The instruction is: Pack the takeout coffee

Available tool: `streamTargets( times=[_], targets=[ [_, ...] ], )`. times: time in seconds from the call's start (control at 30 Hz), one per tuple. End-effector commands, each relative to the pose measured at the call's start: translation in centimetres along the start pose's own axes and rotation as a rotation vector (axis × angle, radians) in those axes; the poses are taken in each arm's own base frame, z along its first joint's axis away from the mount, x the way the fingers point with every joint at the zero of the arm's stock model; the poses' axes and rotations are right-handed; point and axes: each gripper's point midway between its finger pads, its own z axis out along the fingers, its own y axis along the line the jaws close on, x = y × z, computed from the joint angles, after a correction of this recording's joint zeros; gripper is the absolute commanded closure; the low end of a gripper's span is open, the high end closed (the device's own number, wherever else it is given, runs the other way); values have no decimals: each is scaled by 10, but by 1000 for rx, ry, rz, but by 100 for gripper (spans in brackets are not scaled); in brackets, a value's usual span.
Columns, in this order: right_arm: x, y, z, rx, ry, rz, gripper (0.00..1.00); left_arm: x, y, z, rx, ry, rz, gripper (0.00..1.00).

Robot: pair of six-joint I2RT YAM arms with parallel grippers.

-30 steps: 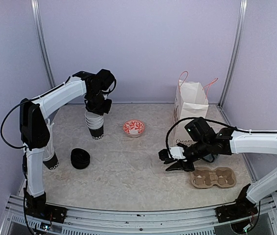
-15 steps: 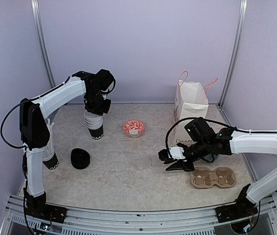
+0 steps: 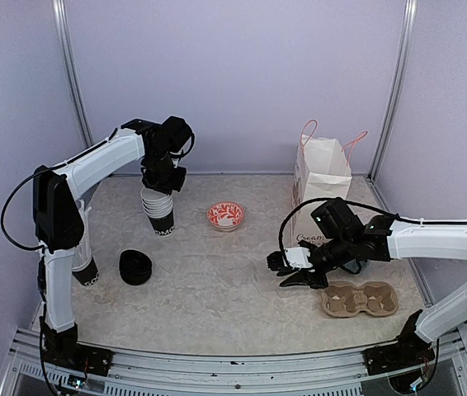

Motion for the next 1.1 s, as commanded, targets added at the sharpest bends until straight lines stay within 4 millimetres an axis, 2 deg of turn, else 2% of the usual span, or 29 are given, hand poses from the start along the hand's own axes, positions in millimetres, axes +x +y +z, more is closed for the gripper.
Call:
streamTargets(
  times=[0.0,0.03,0.07,0.13,0.17,0.23,0.33,0.4,0.5,0.53,0.63,0.73,0.87,0.93,1.07],
  targets=[
    [2,5,5,-10,7,-6,75,-22,12,-35,-31,-114,10,100],
    [1,4,6,-8,5,-6,75,-28,35,-44,-149,-144,16,100],
    [1,4,6,-11,3,-1,75,-31,47,-38,-238,-138,35,100],
    [-4,1,5,-12,-11,18,76,-30,18,-24,-32,-116,20,100],
    [-9,-2,4,-6,-23,31,76,-33,18,-34,-22,-150,-7,100],
    [-21,-10,-1,14,-56,54,75,-30,15,-41,-56,-155,28,100],
    [-43,-26,-7,38,-103,93,74,-22,16,-32,-94,-114,72,100],
    [-55,-46,-9,76,-122,150,74,-21,16,-28,-113,-106,110,100],
    [-77,-86,-17,126,-181,270,73,-24,2,-37,-24,-149,94,100],
    [-81,-101,-19,141,-195,319,73,-28,2,-48,-1,-178,76,100],
    [-91,-146,-19,179,-238,480,70,-28,0,-64,50,-191,56,100],
    [-94,-177,-3,172,-252,604,67,-19,-14,-75,97,-184,77,100],
    [-113,-209,11,144,-292,734,58,-8,-33,-95,129,-213,126,100],
    [-120,-217,21,101,-302,789,52,-4,-39,-104,128,-226,144,100],
    [-133,-221,33,0,-333,856,39,8,-55,-117,153,-236,183,100]
  ],
)
